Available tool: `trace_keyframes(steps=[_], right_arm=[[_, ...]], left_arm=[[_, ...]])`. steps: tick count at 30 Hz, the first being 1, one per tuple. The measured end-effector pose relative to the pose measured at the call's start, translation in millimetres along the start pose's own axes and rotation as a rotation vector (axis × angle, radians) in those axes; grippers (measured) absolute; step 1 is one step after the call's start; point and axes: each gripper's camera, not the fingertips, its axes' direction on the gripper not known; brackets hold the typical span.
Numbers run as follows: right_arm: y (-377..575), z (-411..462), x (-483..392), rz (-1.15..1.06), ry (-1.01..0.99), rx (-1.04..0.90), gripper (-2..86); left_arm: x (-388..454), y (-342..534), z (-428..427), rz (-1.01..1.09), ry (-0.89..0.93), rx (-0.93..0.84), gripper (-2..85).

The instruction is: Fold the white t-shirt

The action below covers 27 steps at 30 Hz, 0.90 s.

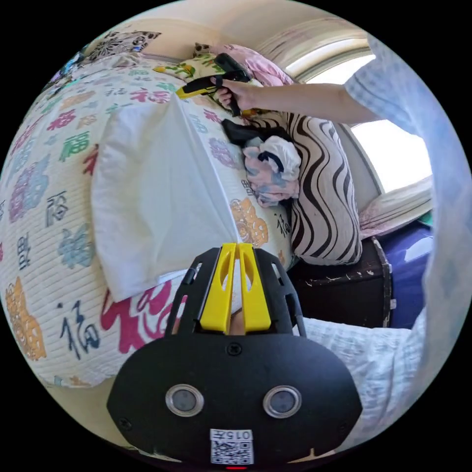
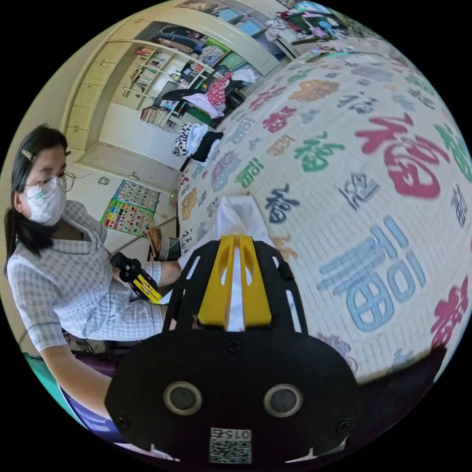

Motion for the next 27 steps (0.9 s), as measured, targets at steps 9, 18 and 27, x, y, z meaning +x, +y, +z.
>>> trace_keyframes(steps=[9,18,27], right_arm=[[109.5,-55.4,59.3,0.128,-0.059,0.097,1.8],[198.0,-109.3,55.3,0.314,-0.066,0.231,11.2],[255.3,-114.4,58.6,0.420,-0.159,0.357,16.1]], left_arm=[[12.7,-64.4,146.4,0.099,-0.070,-0.195,0.1],[-4.6,-107.9,148.5,0.199,0.096,-0.331,2.3],[-212.2,-222.7,17.8,0.041,0.091,0.024,10.8]])
